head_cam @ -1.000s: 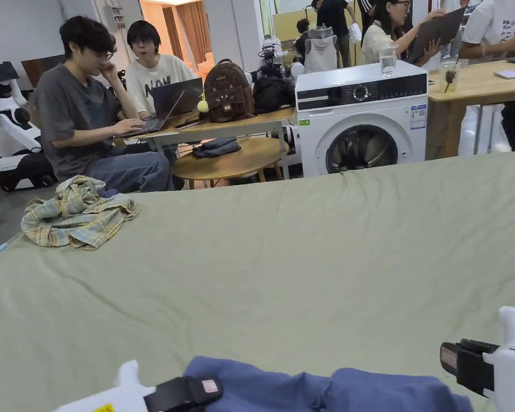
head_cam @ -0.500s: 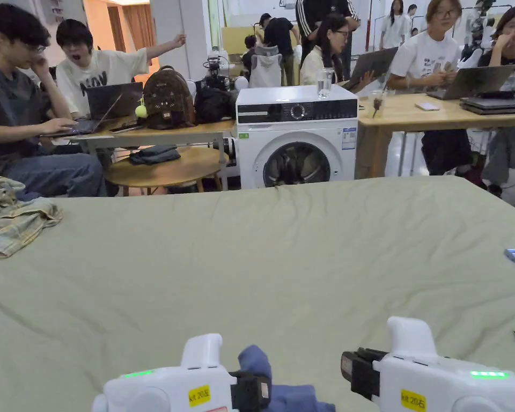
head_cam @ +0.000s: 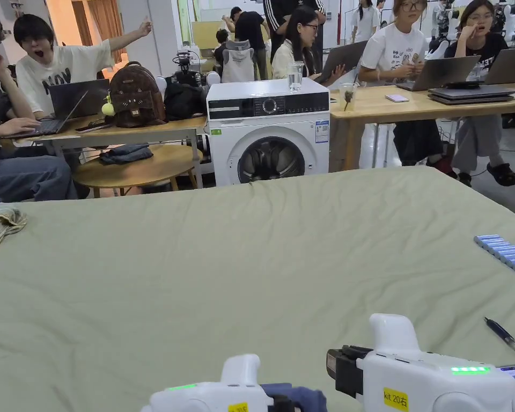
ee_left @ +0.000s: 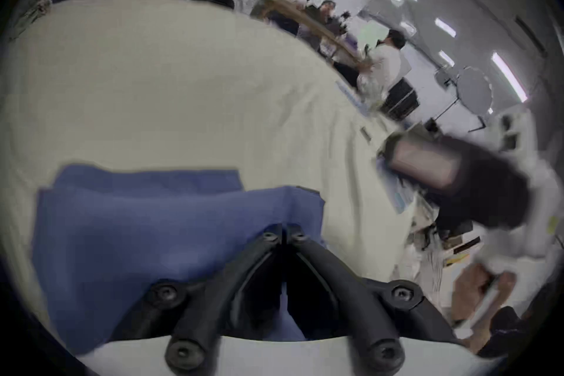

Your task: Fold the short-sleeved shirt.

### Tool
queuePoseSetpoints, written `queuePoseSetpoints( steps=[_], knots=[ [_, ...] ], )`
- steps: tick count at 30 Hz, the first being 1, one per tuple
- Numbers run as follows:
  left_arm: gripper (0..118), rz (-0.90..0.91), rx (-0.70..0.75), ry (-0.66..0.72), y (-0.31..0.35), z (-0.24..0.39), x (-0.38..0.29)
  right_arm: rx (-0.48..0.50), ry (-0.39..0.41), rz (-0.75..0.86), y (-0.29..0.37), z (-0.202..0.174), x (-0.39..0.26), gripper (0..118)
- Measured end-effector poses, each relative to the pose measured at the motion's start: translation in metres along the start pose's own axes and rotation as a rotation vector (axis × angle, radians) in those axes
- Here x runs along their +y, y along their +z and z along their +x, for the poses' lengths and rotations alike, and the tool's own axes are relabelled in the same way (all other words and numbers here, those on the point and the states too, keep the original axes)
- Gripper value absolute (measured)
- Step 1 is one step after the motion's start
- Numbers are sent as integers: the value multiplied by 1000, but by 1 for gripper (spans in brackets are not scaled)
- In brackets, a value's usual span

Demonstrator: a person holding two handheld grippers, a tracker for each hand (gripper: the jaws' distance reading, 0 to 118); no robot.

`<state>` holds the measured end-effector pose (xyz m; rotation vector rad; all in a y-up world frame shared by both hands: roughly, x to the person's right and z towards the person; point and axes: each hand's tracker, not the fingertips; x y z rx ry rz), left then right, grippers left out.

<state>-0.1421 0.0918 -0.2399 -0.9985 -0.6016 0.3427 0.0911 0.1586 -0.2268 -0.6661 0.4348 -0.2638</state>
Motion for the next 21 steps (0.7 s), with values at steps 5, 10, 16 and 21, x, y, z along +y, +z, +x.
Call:
queuePoseSetpoints(
  steps=[5,10,16,21],
  knots=[
    [0,33,47,-2,-3,11,-3,5,32,-35,-4,-5,-1,0],
    [26,175,28,-75,61,19,2,38,39,-109,-13,-13,-5,0],
    [52,271,341,-160,124,-25,1,-22,173,-243,-26,-48,-21,0],
    [56,283,146,87,152,-76,-15,-96,201,-454,-69,-41,-46,0]
  ],
)
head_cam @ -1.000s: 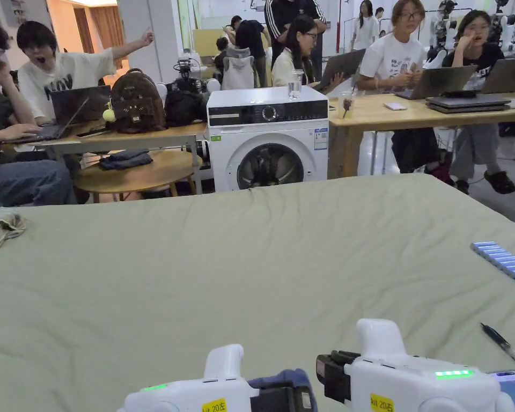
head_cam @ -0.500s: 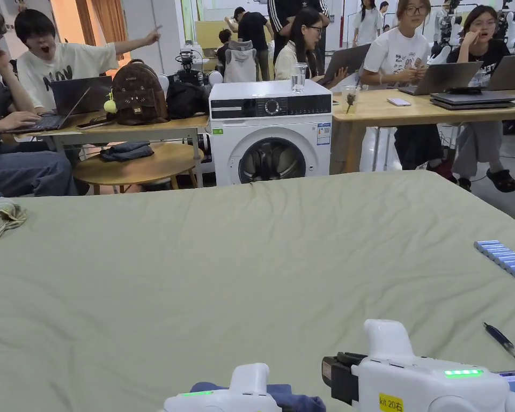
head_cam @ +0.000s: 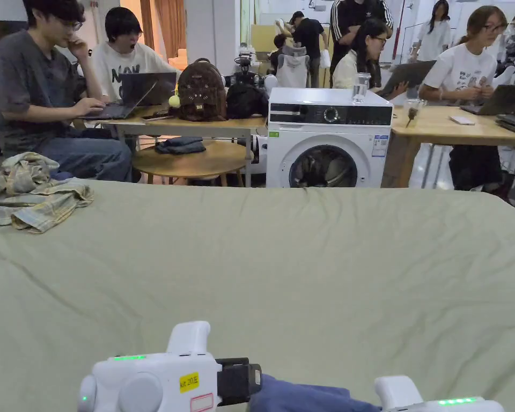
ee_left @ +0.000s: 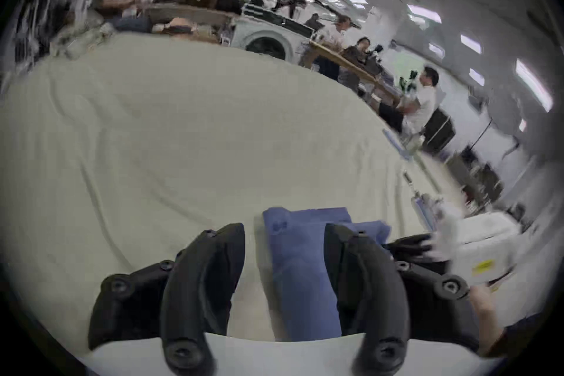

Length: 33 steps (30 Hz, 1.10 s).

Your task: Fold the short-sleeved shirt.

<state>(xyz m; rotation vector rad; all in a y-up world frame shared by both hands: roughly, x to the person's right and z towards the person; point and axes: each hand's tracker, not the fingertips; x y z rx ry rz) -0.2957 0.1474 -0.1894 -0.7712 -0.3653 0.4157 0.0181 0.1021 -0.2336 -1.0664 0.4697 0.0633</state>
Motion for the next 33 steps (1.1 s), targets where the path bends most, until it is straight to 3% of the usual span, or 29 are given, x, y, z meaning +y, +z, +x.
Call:
queuePoseSetpoints(
  steps=[3,7,14,17,21,23,26,28,33],
  knots=[
    [56,-51,-123,91,-7,-21,-11,29,-75,19,-2,5,2,0],
    [56,-123,-214,155,-38,-28,-27,13,-20,-5,0,2,5,0],
    [58,-145,-291,315,-74,-45,-43,15,-29,6,0,4,1,0],
    [32,-173,-204,269,-81,-45,-42,21,-34,13,-1,5,1,0],
    [22,-132,-136,191,-77,-22,-47,-1,-13,35,0,-2,-3,0],
    [21,-112,-134,166,-69,-15,-45,7,-28,57,8,-1,-3,0],
    [20,-47,-201,230,-40,-17,-32,112,-88,150,33,3,2,0],
    [20,37,-254,242,-7,-22,-18,105,-100,245,51,0,15,0],
    [20,116,-86,156,91,-69,16,93,-38,311,57,-34,58,0]
  ],
)
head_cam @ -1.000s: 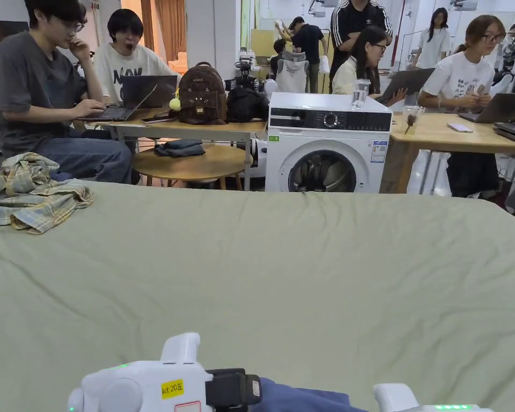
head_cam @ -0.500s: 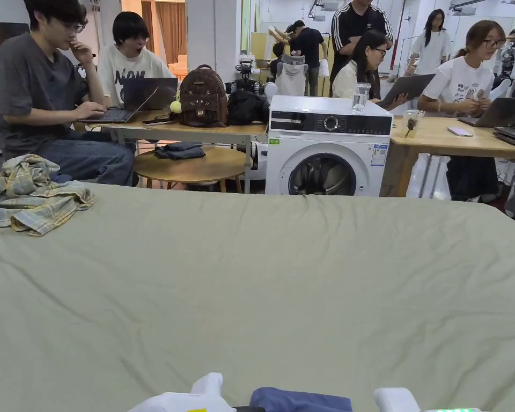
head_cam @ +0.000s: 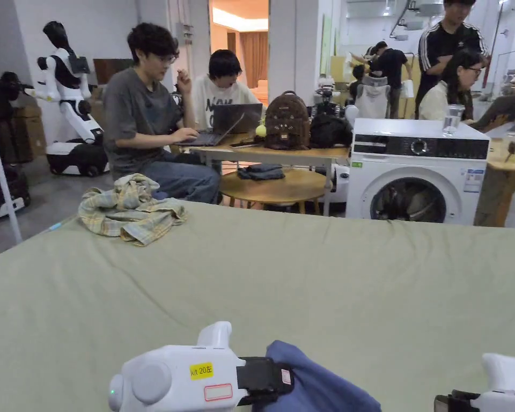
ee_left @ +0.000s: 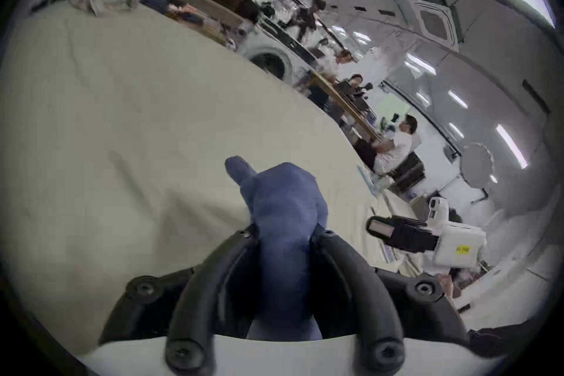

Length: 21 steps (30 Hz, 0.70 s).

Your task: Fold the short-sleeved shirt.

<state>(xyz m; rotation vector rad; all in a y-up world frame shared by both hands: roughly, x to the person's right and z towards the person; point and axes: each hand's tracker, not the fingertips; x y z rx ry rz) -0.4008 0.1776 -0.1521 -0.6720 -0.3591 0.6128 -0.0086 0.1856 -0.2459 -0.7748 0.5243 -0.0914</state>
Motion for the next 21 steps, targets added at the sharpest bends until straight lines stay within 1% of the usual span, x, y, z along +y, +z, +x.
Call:
queuePoseSetpoints(
  steps=[2,3,5,7,8,10,11,12,13,14,16,17,18,19,21],
  knots=[
    [20,44,86,27,40,-29,8,94,2,-14,-17,-22,8,0],
    [20,71,114,46,60,-45,10,122,31,-27,-30,-40,10,0],
    [20,117,166,109,94,-75,9,161,122,-38,-55,-83,12,0],
    [20,165,245,179,125,-102,4,220,208,-52,-84,-136,13,0],
    [20,187,284,199,138,-112,2,236,232,-67,-97,-161,13,0],
    [20,244,371,235,162,-130,-4,275,306,-83,-120,-210,15,0],
    [20,250,415,230,169,-137,-2,275,332,-76,-128,-228,15,0],
    [20,243,461,211,175,-144,3,295,353,-73,-137,-246,17,0],
    [20,269,479,223,181,-151,6,315,357,-85,-144,-261,18,0],
    [20,301,488,246,185,-155,8,329,356,-104,-149,-272,18,0],
    [20,292,501,228,184,-168,18,344,359,-101,-152,-283,18,0],
    [30,265,501,216,179,-178,27,348,361,-100,-153,-288,18,0],
    [46,201,540,207,174,-184,34,348,363,-100,-153,-289,18,0],
    [58,173,619,155,168,-186,43,342,364,-101,-152,-288,18,0],
    [58,188,800,31,162,-177,56,327,361,-92,-147,-277,19,0]
  ],
)
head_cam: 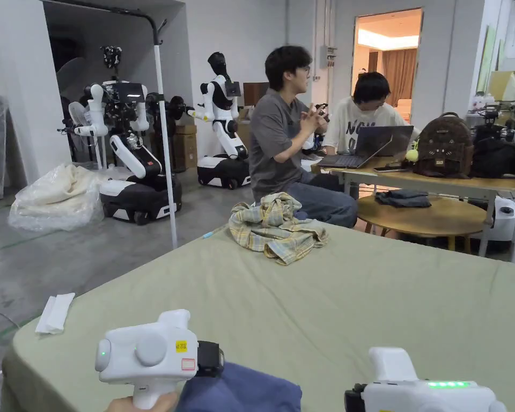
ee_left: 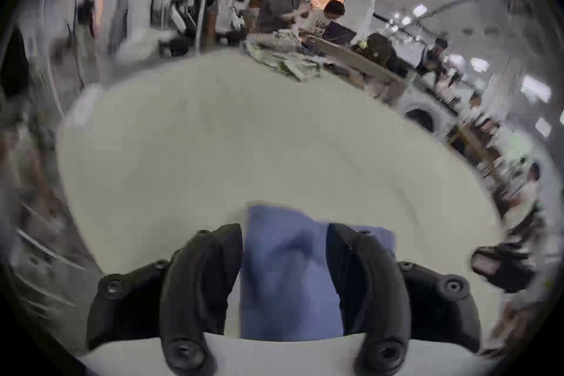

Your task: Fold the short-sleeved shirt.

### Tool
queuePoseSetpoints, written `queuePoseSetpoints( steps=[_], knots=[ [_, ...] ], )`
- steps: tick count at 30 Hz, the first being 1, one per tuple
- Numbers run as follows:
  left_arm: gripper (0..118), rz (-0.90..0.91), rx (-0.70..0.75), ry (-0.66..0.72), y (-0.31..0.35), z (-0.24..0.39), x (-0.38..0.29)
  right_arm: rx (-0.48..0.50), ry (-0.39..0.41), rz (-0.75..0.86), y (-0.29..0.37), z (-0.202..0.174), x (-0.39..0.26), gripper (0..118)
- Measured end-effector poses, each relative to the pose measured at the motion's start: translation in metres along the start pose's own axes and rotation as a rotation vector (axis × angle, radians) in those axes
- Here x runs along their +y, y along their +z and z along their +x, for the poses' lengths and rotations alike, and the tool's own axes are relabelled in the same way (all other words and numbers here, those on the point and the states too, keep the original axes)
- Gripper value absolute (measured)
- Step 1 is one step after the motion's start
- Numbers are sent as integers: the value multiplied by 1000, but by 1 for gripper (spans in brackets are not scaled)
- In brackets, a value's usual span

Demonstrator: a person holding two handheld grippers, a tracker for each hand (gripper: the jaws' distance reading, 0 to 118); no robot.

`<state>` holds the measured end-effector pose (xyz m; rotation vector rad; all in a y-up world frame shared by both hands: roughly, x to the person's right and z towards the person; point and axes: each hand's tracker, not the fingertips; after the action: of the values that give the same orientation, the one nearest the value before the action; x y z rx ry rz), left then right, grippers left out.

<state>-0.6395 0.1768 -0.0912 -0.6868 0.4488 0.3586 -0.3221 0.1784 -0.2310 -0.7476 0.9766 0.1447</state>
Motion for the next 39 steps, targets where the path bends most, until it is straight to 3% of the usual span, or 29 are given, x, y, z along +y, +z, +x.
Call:
queuePoseSetpoints(
  steps=[2,7,10,12,14,16,19,23,27,33,35,39],
  knots=[
    [58,73,59,-65,10,15,6,-58,17,26,10,12,-2,0],
    [58,215,-92,-134,47,92,7,-137,-51,146,48,52,-11,0],
    [57,308,-99,-218,56,155,1,-207,-49,190,79,70,-15,0],
    [43,320,-170,-249,56,192,-2,-240,-58,210,101,85,-18,0],
    [10,306,-249,-272,53,227,-9,-312,-64,245,123,103,-24,0],
    [1,309,-293,-279,52,257,-15,-377,-77,260,146,123,-30,0],
    [0,318,-419,-288,51,297,-25,-488,-90,288,182,152,-44,0],
    [0,364,-462,-383,55,345,-32,-630,-126,365,228,194,-64,0],
    [0,367,-508,-396,62,375,-26,-686,-173,398,261,224,-69,0],
    [0,407,-495,-415,70,390,-15,-811,-165,480,287,222,-67,0],
    [0,405,-500,-404,73,388,-14,-774,-163,482,288,222,-63,0],
    [0,420,-473,-388,76,380,-11,-795,-119,515,285,219,-61,0]
  ],
)
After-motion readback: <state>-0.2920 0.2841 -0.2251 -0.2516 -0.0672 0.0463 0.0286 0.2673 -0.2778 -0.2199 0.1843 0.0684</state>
